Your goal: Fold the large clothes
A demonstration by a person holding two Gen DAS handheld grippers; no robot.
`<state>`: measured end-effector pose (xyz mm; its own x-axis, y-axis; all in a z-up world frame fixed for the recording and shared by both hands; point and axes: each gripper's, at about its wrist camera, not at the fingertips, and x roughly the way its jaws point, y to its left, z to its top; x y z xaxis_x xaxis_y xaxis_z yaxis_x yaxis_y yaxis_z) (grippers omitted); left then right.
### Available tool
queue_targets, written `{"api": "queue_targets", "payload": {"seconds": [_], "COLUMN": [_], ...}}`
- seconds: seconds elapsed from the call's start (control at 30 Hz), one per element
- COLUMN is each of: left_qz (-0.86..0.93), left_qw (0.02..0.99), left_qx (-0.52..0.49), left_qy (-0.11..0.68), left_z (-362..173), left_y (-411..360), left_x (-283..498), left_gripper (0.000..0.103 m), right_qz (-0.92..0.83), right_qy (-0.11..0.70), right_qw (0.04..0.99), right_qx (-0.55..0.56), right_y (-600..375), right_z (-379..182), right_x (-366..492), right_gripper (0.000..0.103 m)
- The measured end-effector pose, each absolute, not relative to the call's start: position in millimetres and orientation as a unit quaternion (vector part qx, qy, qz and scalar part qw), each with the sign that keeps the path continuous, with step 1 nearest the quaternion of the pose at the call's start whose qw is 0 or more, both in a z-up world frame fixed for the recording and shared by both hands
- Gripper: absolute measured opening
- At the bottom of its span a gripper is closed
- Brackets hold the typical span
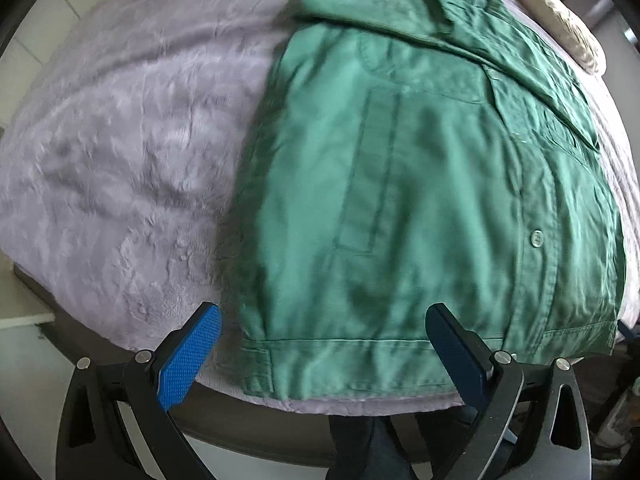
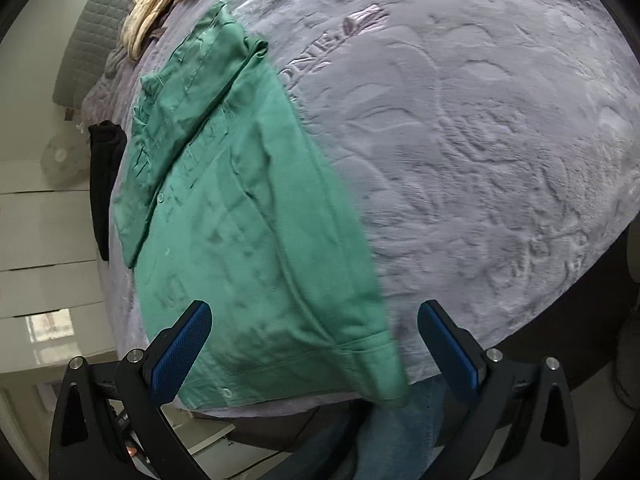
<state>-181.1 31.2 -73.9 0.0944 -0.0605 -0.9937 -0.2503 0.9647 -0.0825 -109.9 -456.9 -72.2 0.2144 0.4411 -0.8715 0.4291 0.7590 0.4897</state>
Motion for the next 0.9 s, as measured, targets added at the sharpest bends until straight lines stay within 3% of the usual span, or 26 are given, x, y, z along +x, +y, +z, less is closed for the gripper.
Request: {"api": "queue_targets", "payload": {"seconds": [0.2,0.47,0.63,0.67,0.7,0.73,0.77,0.8,0.9], "left_qz": [0.056,0.005,-0.002,0.001,0.005,0.004,-0.001,-0.019,-0.054], "left_qw": [0.714,0.703,0.701,0.704,0.705,0.704,0.704,0.702,0.705], "left_qx": [-0.119,-0.167,-0.149,-0.141,-0.133,-0.128,-0.133,-0.158,-0.215], "left_qy": [0.687,0.691,0.697,0.696,0.696,0.698,0.697,0.694,0.674], "left_z": [-109,-122,-127,-126,-126,-125,-122,-118,-97], "left_y": [51,50,33,28,22,15,14,15,22], "left_x": [-191,-199,-203,-202,-201,-201,-201,-200,-198], "left_gripper": [0.103,0.103,0.102,0.095,0.074,0.064,0.04,0.03,0.028], "right_qz": [0.028,0.13,0.097,0.085,0.077,0.069,0.066,0.077,0.126], "right_qy": [0.654,0.609,0.631,0.636,0.64,0.648,0.655,0.653,0.637], "right_qw": [0.659,0.655,0.653,0.649,0.646,0.642,0.638,0.639,0.64], "right_qx": [0.371,0.428,0.407,0.409,0.408,0.404,0.4,0.4,0.411], "right_y": [-448,-418,-415,-417,-418,-420,-419,-418,-415], "right_z": [-107,-83,-91,-95,-98,-102,-104,-102,-90], "right_x": [-124,-113,-116,-118,-119,-120,-120,-120,-110], "right_gripper": [0.103,0.103,0.099,0.09,0.078,0.035,0.007,0.007,0.007]}}
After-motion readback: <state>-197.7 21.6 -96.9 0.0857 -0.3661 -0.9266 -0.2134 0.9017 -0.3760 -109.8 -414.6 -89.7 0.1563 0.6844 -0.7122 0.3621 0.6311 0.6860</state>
